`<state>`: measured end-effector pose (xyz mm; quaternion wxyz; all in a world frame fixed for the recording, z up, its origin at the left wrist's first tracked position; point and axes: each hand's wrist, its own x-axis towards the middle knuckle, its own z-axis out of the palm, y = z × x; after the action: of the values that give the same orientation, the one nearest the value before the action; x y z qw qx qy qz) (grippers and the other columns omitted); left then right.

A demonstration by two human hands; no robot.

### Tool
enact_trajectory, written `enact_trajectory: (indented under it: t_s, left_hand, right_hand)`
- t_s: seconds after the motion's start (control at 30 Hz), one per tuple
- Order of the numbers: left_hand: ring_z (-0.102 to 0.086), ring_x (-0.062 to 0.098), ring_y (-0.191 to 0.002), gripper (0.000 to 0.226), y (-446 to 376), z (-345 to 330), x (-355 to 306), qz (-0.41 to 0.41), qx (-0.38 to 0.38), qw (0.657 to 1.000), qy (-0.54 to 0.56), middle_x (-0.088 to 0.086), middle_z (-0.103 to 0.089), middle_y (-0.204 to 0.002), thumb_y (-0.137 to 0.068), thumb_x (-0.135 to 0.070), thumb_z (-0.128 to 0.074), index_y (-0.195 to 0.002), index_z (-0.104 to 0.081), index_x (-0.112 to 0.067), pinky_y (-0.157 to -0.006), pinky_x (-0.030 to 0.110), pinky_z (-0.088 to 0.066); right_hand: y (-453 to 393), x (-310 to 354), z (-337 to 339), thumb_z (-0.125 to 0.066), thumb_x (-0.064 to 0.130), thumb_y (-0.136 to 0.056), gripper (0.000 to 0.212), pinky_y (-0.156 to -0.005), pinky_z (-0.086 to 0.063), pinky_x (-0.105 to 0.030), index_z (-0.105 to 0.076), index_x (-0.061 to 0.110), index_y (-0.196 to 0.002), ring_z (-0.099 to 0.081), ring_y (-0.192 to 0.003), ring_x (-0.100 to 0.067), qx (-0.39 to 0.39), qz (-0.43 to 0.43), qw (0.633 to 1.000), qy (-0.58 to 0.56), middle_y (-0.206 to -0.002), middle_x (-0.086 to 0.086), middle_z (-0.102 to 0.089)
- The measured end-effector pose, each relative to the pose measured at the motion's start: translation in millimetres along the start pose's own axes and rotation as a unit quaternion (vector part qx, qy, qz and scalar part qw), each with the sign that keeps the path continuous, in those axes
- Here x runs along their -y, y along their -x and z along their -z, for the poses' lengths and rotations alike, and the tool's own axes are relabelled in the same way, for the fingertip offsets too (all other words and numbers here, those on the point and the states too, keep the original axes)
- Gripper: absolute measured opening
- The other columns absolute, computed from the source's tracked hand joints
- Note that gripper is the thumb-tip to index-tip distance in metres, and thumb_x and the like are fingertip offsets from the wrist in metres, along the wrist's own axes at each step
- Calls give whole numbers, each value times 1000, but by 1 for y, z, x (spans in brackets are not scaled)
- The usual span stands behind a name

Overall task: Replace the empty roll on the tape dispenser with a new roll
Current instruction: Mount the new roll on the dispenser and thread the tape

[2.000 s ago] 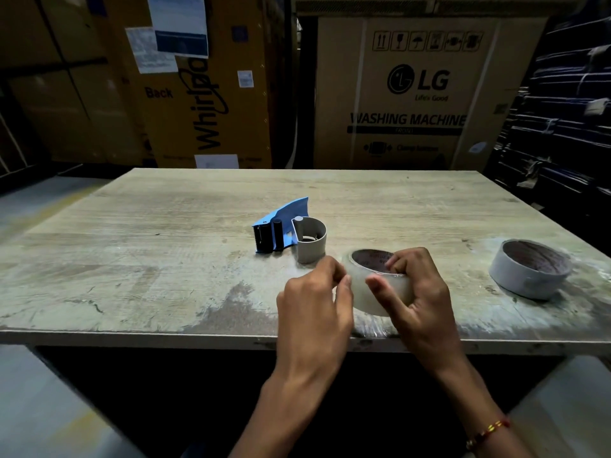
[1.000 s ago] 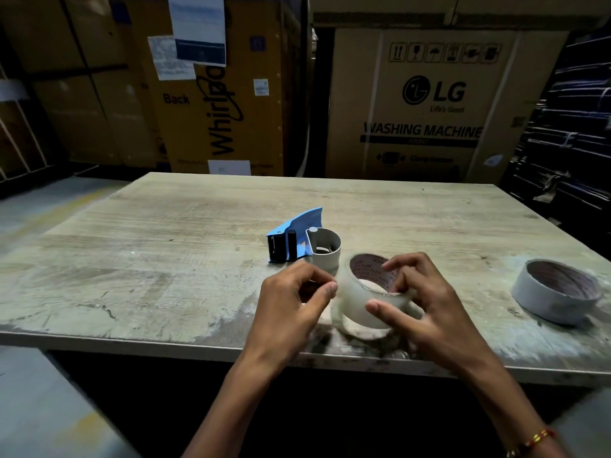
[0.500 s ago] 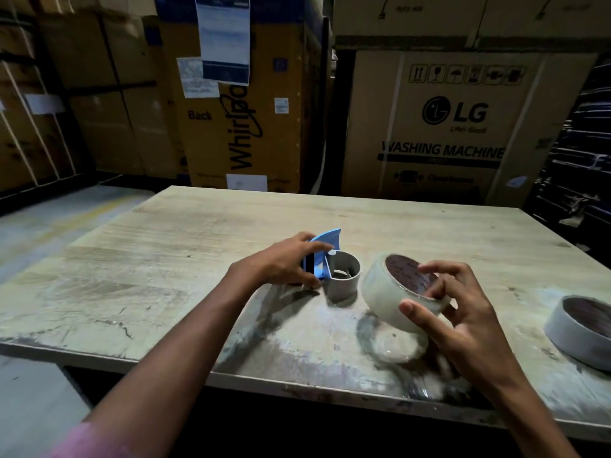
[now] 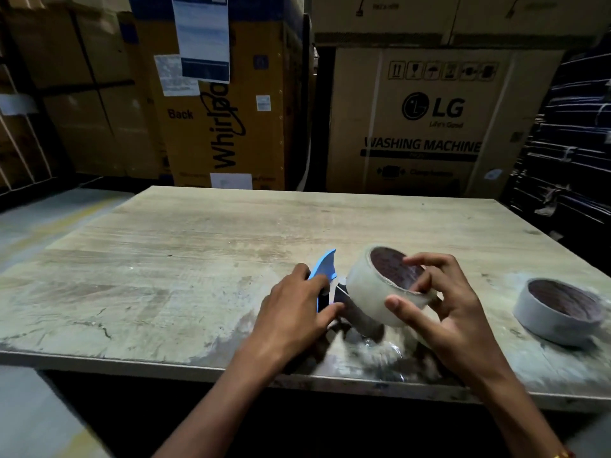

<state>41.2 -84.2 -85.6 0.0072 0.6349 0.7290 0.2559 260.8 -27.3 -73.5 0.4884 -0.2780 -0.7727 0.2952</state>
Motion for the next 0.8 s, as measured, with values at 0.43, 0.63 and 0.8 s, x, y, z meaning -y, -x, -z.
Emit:
enact_trajectory:
  t_s: [0.43,0.63,0.8]
  left_hand:
    - [-54,8,-117,55,8,6,21,-63,16,983,172,-10,-55,-129,-81,-44,-71,-131,-55,-30,-98,34,-46]
    - [-55,7,-116,55,9,2,21,-56,12,978,199,-10,-56,-126,-76,-44,-67,-129,-57,-30,-99,33,-45]
    - [-53,4,-119,54,9,1,24,-64,16,975,210,-10,-56,-128,-79,-41,-70,-130,-57,-30,-100,25,-42]
  right_hand:
    - [-4,-4,-12,-74,49,-76,38,-87,-53,-52,-54,18,-74,-60,-111,-17,25,21,998,50,-122,3,-53]
    - [-6,-2,-14,-74,48,-77,33,-89,-52,-42,-52,24,-74,-58,-118,-14,52,50,996,57,-121,0,-55]
    - [-8,-3,-11,-72,50,-78,32,-87,-44,-19,-51,27,-73,-59,-111,-9,64,64,991,96,-116,0,-56]
